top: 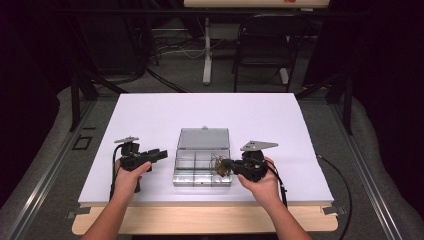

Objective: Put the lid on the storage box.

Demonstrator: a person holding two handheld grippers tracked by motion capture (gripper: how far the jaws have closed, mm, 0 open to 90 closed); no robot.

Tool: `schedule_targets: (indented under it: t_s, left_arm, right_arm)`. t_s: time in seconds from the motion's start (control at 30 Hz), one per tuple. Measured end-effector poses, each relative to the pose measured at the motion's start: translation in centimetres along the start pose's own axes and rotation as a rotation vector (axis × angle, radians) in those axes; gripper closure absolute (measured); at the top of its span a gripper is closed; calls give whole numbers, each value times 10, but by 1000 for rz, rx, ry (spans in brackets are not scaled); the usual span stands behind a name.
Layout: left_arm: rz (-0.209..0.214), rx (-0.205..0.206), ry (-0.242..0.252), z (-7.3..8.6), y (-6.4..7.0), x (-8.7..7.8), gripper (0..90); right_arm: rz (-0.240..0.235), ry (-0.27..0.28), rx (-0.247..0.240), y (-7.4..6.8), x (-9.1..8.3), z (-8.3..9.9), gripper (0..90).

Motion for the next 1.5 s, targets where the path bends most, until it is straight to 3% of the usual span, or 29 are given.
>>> schedule_targets:
  t_s: [0.9,1.23,1.5]
  left_arm:
    - [1,0,-1,0,1,0,480]
    - [1,1,0,0,1,0,480]
    - [2,-1,-1,0,1,0,480]
  right_arm:
    - [27,-64,2,8,15,20,891]
    - [-5,-82,-10,-2,16,25,891]
    - [-42,-85,17,-7,19,28,891]
Point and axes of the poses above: each handheld gripper's, and its own axes: x roughly forward along the jaws, z roughly out of its underside, y roughly to its right, the point moved 10 cm from there along x, roughly forward along the jaws, and after that the axes turned 6 degrees about x, right-handed, at the moved point
